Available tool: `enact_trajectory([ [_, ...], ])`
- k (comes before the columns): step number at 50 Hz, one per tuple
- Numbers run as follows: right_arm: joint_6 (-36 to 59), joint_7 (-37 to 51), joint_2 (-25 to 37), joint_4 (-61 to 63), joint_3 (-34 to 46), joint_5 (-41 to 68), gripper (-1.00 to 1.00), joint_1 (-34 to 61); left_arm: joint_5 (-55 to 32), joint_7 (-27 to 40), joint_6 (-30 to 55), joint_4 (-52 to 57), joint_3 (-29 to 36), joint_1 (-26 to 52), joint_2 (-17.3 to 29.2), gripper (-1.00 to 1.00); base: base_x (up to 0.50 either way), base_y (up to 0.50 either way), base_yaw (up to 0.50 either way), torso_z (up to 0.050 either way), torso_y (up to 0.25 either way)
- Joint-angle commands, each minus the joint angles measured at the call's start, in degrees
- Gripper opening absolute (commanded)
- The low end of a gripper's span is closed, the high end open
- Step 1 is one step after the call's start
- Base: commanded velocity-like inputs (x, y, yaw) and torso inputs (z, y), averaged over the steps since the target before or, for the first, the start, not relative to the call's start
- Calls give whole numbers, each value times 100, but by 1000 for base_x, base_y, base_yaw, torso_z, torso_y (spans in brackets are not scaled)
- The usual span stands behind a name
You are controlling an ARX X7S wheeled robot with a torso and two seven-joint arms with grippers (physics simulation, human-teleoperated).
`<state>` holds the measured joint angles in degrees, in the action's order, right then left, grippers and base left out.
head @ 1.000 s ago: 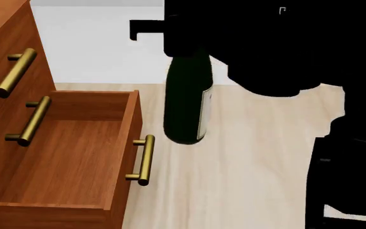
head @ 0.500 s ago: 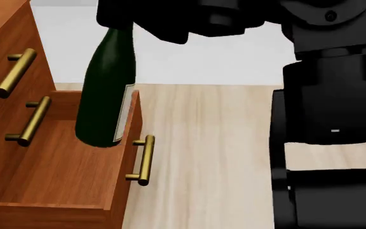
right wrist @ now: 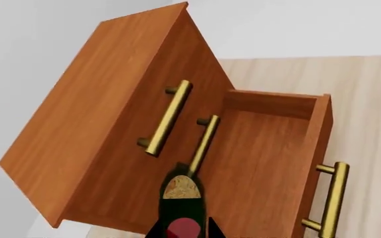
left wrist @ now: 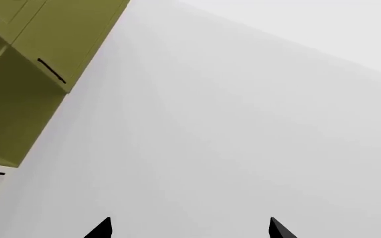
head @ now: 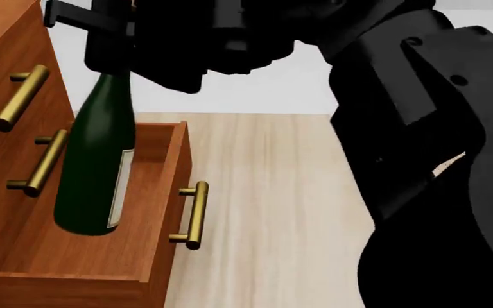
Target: Put the wine bottle in the bottom drawer of the cabinet.
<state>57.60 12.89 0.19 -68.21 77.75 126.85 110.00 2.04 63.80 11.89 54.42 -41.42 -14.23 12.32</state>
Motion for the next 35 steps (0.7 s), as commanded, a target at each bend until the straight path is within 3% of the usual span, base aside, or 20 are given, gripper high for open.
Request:
enact_trajectory([
  [1, -629, -575, -18, 90, 1799, 1544, -100, 113, 33, -24, 29, 52, 23, 2, 26, 100, 0, 0, 0, 0, 10],
  [35, -1048, -947, -19, 541, 1656, 787, -100, -178, 294, -48, -133, -99, 289, -48, -3, 100, 0, 0, 0, 0, 0],
])
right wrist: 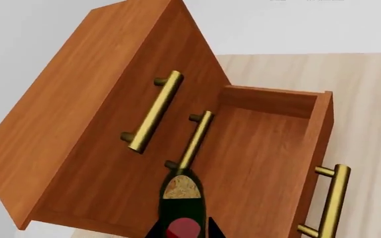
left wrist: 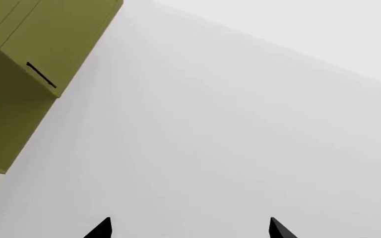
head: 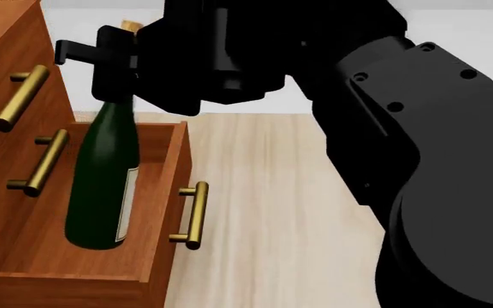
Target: Put the wine bottle in the bottom drawer of the cabinet.
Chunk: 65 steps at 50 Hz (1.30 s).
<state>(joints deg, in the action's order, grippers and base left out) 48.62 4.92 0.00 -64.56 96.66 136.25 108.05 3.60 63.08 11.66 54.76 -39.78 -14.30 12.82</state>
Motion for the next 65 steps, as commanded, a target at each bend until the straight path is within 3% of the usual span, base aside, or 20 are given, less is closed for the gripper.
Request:
enact_trajectory([
  [1, -182, -152, 0, 193, -241, -184, -100, 26, 100, -14, 87, -24, 99, 38, 19, 100, 0, 0, 0, 0, 0],
  [13, -304, -126, 0, 327, -285, -341, -100, 175, 241, -54, 572, 135, 181, 174, 104, 100, 0, 0, 0, 0, 1],
  [23, -325, -138, 0, 349, -281, -435, -100, 227, 315, -38, 303, -16, 267, 48, 23, 100, 0, 0, 0, 1, 0],
  [25, -324, -149, 0, 345, -288, -425, -100, 228, 238, -109, 602, 122, 219, 160, 108, 100, 0, 0, 0, 0, -45],
  [42, -310, -165, 0, 409, -296, -484, -100, 222, 297, -67, 216, -67, 288, 35, 5, 100, 0, 0, 0, 2, -155],
  [53, -357, -290, 0, 608, -339, -510, -100, 490, 373, -99, 268, -74, 391, 76, 44, 100, 0, 0, 0, 2, -156],
  [57, -398, -237, 0, 745, -352, -474, -100, 626, 373, -195, 715, 158, 376, 242, 167, 100, 0, 0, 0, 3, -155],
  [58, -409, -221, 0, 769, -360, -453, -100, 640, 420, -131, 423, 6, 418, 124, 84, 100, 0, 0, 0, 2, -156],
  [61, -469, -226, 0, 822, -362, -487, -100, 683, 391, -198, 724, 162, 383, 240, 161, 100, 0, 0, 0, 3, -156],
  [65, -508, -226, 0, 809, -369, -512, -100, 705, 407, -150, 474, 28, 402, 147, 84, 100, 0, 0, 0, 2, -156],
])
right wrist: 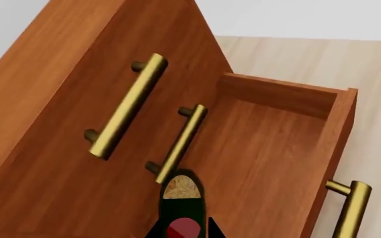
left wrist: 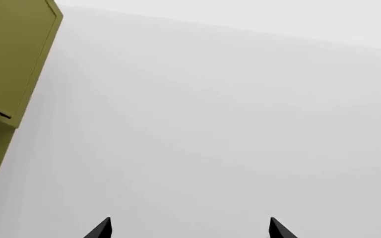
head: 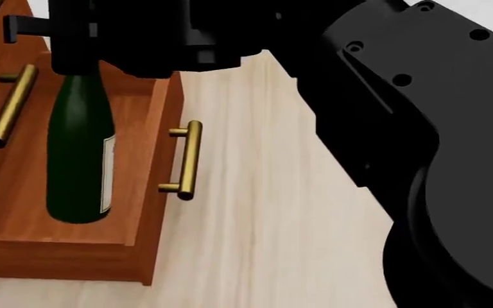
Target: Put the wine bottle in the bottom drawer of the cabinet.
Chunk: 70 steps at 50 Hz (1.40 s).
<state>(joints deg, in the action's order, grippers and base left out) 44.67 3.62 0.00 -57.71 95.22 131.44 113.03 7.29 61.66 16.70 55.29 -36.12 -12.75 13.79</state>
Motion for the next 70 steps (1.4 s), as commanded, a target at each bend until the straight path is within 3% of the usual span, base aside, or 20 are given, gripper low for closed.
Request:
enact_trajectory([
  [1, -117, -102, 0, 107, -224, -5, -100, 214, 27, -47, 151, 68, 19, 60, 36, 100, 0, 0, 0, 2, -156],
  [28, -425, -312, 0, 296, -251, -332, -100, 170, -10, -113, 235, 99, -20, 122, 39, 100, 0, 0, 0, 2, -155],
  [37, -443, -341, 0, 223, -244, -370, -100, 118, -1, -72, -105, -73, 6, -10, -60, 100, 0, 0, 0, 2, -155],
  [39, -428, -337, 0, 204, -242, -380, -100, 96, -18, -127, 197, 76, -23, 112, 16, 100, 0, 0, 0, 3, -154],
  [44, -436, -342, 0, 173, -241, -388, -100, 64, 14, -50, -136, -106, -2, -22, -98, 100, 0, 0, 0, 3, -155],
  [45, -432, -361, 0, 155, -240, -385, -100, 49, -21, -119, 121, 31, -22, 78, -13, 100, 0, 0, 0, 3, -156],
  [70, -392, -70, 0, -170, -202, -685, -100, -382, -5, -124, -19, -47, -1, 61, -77, 100, 0, 0, 0, 3, -156],
])
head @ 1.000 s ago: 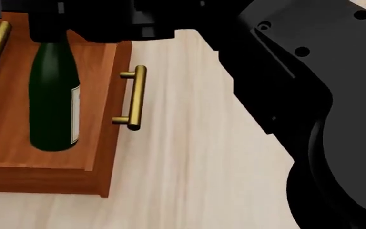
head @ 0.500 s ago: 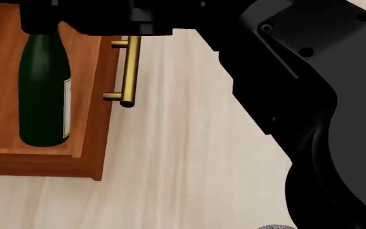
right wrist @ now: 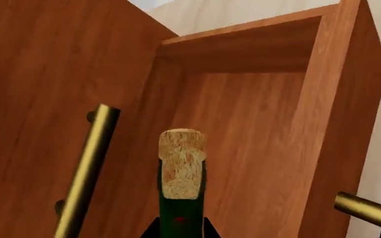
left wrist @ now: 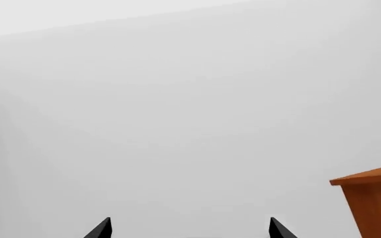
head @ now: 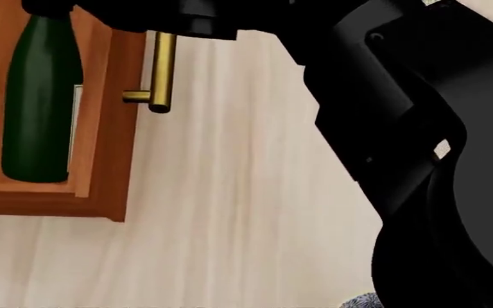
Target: Put the wine bottle in the bottom drawer of the cabinet.
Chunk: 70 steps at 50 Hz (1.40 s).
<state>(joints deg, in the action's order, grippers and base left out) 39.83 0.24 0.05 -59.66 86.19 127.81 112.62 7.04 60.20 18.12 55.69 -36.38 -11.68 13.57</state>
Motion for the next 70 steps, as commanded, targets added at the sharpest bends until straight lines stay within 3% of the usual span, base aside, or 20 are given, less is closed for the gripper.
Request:
enact_trajectory([
  [1, 95, 258, -5, 9, 700, -328, -100, -344, 1, -14, 3, -3, 5, 23, -4, 100, 0, 0, 0, 2, -156],
  [9, 101, 330, -5, 2, 702, -400, -100, -414, -44, 30, -358, -186, -8, -107, -108, 100, 0, 0, 0, 2, -156],
  [18, 88, 388, -5, 44, 689, -431, -100, -374, -54, -43, -2, 17, -31, 48, 6, 100, 4, 5, 7, 2, -155],
  [22, -15, 348, -5, 74, 668, -640, -100, -355, -8, 56, -499, -192, -11, -129, -123, 100, 6, 8, 13, 2, -112],
  [23, 28, 375, -5, 89, 680, -699, 100, -323, 22, 45, -405, -143, -6, -102, -100, 100, 14, 8, 13, 2, -39],
  [31, -29, 433, -5, 61, 671, -634, 100, -245, -7, -15, -112, 18, -39, 14, -14, 100, 7, 9, 14, 0, -9],
  [33, -23, 409, -5, 63, 671, -617, 100, -226, 33, 57, -472, -169, 0, -124, -116, 100, 7, 9, 12, 0, -13],
  [37, -31, 445, -5, 42, 674, -668, 100, -224, -33, -25, -140, 4, -52, 14, -17, 100, 7, 8, 12, 0, -13],
  [41, -63, 481, -5, 31, 679, -688, 100, -198, 61, 58, -438, -154, 2, -116, -122, 100, 6, 8, 11, 0, -13],
  [43, -74, 500, -5, 26, 675, -696, 100, -180, 11, -23, -101, 3, -28, 23, -16, 100, 6, 8, 11, 0, -13],
  [46, -99, 499, -5, 31, 677, -732, 100, -142, 67, 57, -426, -160, 2, -111, -124, 100, 9, 8, 11, 0, -13],
  [51, -102, 803, -5, 52, 681, -897, 100, -15, 41, -38, -91, 5, 3, 28, -2, 100, 6, 8, 11, 0, -13],
  [55, 290, 1285, -5, 45, 678, -767, 100, 128, 86, 45, -408, -177, 33, -101, -109, 100, 7, 7, 9, 0, -12],
  [58, 240, 1473, -5, 82, 659, -814, 100, 306, 76, -36, -34, 21, 15, 48, -1, 100, 4, 4, 5, 0, -10],
  [70, 129, 2322, -5, 286, 642, -920, 100, 988, 58, -66, -103, -24, 27, 41, 0, 100, 2, 0, 1, 0, -5],
])
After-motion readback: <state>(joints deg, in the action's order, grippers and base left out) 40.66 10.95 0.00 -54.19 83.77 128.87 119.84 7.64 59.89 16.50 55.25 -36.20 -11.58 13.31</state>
